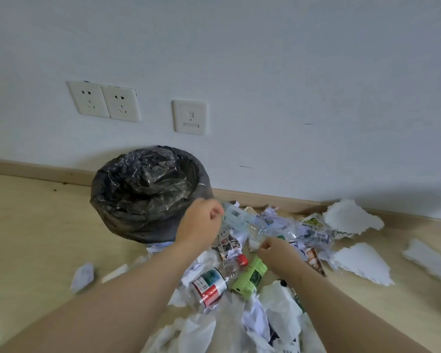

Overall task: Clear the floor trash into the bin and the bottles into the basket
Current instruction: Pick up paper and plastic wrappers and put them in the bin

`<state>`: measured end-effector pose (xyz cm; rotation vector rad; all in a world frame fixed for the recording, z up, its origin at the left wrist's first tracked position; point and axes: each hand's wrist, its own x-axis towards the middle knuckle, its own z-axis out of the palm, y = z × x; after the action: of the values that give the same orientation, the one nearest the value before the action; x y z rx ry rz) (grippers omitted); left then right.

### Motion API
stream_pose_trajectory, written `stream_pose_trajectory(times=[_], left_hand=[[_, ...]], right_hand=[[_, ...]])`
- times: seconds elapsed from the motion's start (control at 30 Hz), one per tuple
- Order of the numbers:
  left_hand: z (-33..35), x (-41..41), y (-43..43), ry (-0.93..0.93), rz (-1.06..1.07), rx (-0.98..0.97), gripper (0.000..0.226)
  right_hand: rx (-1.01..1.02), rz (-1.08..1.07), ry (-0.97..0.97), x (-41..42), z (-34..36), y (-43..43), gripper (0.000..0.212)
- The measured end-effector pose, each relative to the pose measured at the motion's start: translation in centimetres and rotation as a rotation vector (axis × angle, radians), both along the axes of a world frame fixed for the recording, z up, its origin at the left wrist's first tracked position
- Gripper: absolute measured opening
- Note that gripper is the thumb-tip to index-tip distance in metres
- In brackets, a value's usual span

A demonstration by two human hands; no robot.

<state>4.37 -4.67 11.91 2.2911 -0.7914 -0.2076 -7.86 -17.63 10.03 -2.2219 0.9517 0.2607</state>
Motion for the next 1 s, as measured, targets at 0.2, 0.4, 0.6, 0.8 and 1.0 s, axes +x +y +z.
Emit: stream_pose_trajectory(times=[0.2,0.4,0.6,0.8,1.0], left_hand=[[-5.9,-1.2,3.5,-0.01,-0.432,0.544,0.032],[-10.4,-3.3,4.8,-0.122,-0.621,0.629,0.036],[-12.7,-4.3,7.5,-0.381,-1.164,0.902,0.083],[-13.8,-2.5,8.5,-0.738,-1.096,0.782,0.026],[-13.3,-1.8,7.4,-0.532,-0.901,0.924,0.025]], right_hand=[[-0.184,0.434,0.2,-3.0,-2.8,1.3,0.033],[-0.357,0.553,0.242,-4.8,-7.2,2.7,0.038],[-0.609,1.026,0.272,-7.1,-9.5,4.6,0.064],[-0.649,1.423,0.384,-7.9,-11.2,6.2,0.074],[-0.656,1.156,0.219,-9.1,-13.8,4.7,0.084]])
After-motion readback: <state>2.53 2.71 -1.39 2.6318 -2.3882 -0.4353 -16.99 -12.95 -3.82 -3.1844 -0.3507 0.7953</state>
